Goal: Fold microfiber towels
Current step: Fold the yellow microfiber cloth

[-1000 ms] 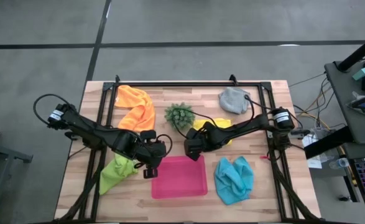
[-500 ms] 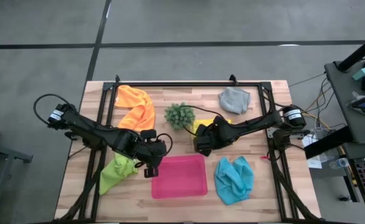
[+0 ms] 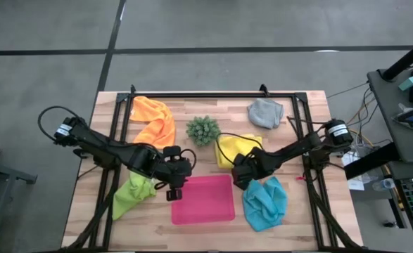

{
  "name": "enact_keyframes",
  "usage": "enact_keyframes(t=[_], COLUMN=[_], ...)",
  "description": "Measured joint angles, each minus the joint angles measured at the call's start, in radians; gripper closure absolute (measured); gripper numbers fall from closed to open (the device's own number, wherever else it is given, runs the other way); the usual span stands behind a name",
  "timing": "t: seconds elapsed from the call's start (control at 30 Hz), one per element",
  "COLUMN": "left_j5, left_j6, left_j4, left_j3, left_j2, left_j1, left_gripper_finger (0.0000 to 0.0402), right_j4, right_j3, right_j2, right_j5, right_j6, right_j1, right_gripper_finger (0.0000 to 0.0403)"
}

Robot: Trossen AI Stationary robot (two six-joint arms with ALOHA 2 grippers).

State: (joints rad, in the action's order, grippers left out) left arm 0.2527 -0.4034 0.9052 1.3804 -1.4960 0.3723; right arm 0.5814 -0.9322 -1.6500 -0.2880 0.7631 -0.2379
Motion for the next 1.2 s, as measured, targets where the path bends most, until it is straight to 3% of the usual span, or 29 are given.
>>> enact_keyframes(t=[0.1, 0.3, 0.43, 0.53, 0.63, 0.77, 0.97, 1.07, 1.2], left_j5=[0.000, 0.000, 0.000, 0.000, 0.000, 0.000, 0.000, 0.000, 0.000], left_j6=[0.001, 0.032, 0.094, 0.150, 0.185, 0.227, 0.310, 0.364, 0.416], left_j4=[-0.014, -0.014, -0.043, -0.083, -0.100, -0.103, -0.115, -0.121, -0.127], left_j3=[0.000, 0.000, 0.000, 0.000, 0.000, 0.000, 0.000, 0.000, 0.000], left_j2=[0.000, 0.000, 0.000, 0.000, 0.000, 0.000, 0.000, 0.000, 0.000], left_j1=[-0.006, -0.019, -0.031, -0.046, -0.062, -0.081, -0.099, -0.105, -0.115], left_gripper_finger=[0.0272, 0.0272, 0.0272, 0.0272, 0.0272, 0.0272, 0.0272, 0.0272, 0.0272], right_j4=[0.044, 0.321, 0.566, 0.551, 0.384, -0.018, -0.567, -0.688, -0.656], right_j3=[0.027, 0.040, 0.043, 0.041, 0.078, 0.206, 0.409, 0.468, 0.473], right_j2=[0.019, 0.104, 0.202, 0.303, 0.401, 0.494, 0.484, 0.429, 0.343], right_j5=[0.022, 0.029, -0.164, -0.186, -0.181, -0.166, -0.121, -0.119, -0.117], right_j6=[0.002, -0.101, -0.174, -0.164, -0.122, -0.186, -0.211, -0.178, -0.115], right_j1=[-0.002, -0.002, -0.002, 0.001, -0.009, -0.055, -0.068, -0.068, -0.068], right_gripper_finger=[0.0357, 0.0379, 0.0390, 0.0394, 0.0394, 0.0394, 0.0394, 0.0394, 0.0394])
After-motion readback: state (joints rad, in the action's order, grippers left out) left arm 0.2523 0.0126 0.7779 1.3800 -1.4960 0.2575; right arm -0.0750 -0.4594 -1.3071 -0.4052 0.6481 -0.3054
